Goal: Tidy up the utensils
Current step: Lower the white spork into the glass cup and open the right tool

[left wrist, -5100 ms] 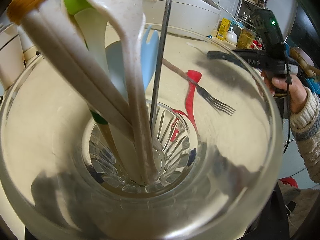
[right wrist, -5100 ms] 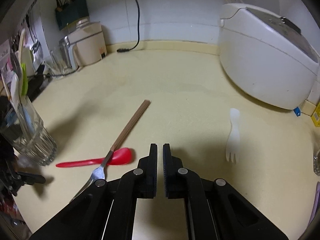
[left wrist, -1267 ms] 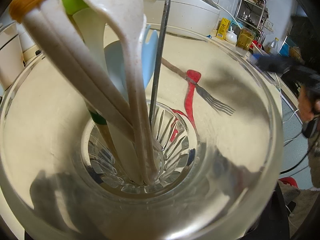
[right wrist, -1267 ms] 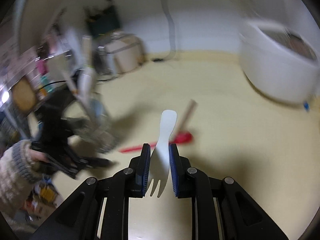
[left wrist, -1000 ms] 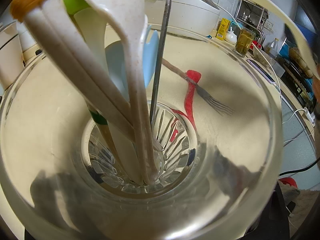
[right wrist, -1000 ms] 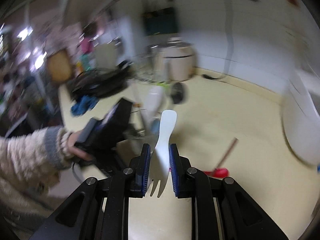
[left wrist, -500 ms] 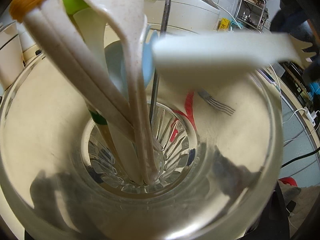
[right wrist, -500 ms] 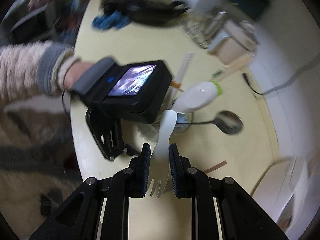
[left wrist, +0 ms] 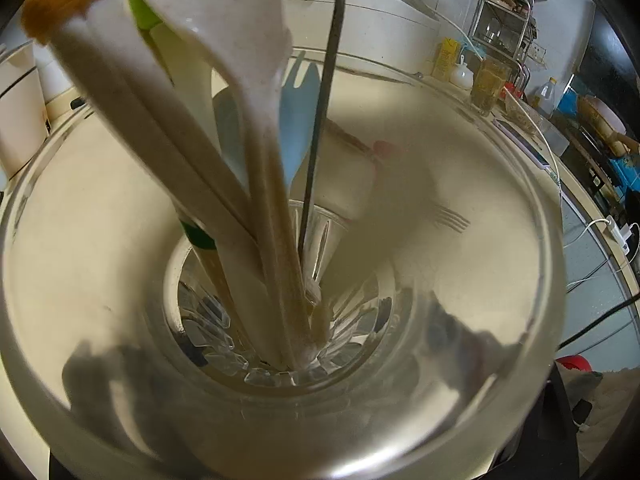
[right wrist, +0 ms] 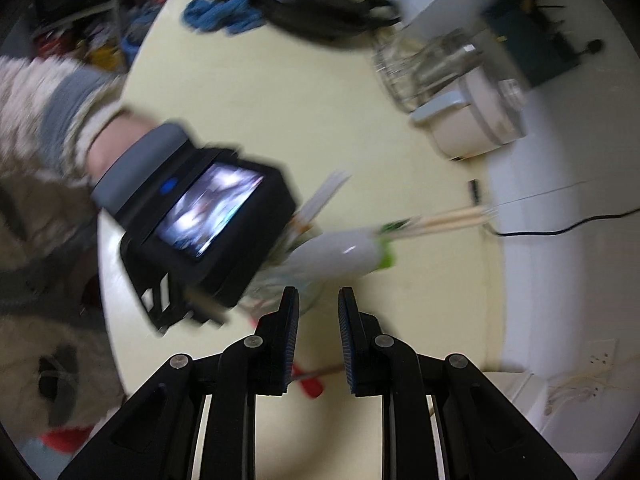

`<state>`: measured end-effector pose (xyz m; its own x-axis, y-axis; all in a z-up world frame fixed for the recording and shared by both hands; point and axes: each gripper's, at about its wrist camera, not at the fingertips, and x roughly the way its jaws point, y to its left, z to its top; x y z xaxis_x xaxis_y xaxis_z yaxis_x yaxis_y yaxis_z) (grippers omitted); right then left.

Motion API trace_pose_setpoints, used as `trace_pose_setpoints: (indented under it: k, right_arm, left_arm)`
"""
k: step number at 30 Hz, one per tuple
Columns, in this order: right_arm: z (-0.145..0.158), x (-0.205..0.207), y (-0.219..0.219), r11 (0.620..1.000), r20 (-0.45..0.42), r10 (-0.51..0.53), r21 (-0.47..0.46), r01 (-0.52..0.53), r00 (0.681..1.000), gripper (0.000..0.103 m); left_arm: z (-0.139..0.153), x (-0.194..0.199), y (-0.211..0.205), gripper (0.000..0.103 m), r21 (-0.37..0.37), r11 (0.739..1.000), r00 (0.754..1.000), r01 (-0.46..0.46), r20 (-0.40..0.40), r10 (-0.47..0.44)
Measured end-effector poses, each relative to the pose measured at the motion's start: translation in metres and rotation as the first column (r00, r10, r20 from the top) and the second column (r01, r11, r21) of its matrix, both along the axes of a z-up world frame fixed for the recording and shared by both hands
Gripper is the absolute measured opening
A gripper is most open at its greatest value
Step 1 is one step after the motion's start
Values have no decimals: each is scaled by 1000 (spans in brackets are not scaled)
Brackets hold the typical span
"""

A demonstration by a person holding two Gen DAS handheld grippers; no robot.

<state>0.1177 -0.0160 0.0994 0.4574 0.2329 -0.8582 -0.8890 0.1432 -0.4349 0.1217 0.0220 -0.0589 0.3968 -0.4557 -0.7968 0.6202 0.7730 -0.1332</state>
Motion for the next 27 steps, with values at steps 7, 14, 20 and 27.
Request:
trace_pose_setpoints:
  k: [7, 14, 20, 27]
  right_arm:
    - [29, -11, -24, 960, 58, -122, 259, 103, 991, 19]
    - [32, -10, -105, 689, -111, -309, 658, 303, 945, 21]
    - [-41, 36, -174, 343, -383, -566, 697, 630, 730, 23]
    - [-98, 46, -209, 212, -361, -731, 687, 696, 579, 23]
  left_arm:
    - [-1, 1, 0, 98, 0, 1000, 1000, 0, 0, 0]
    - [-2, 2, -1, 98, 13, 1000, 1000, 1, 5, -1]
    - [-3, 1, -9, 98, 34, 999, 1000, 1, 14, -1]
    - [-3, -1, -12, 98, 41, 999, 1000, 0, 18, -1]
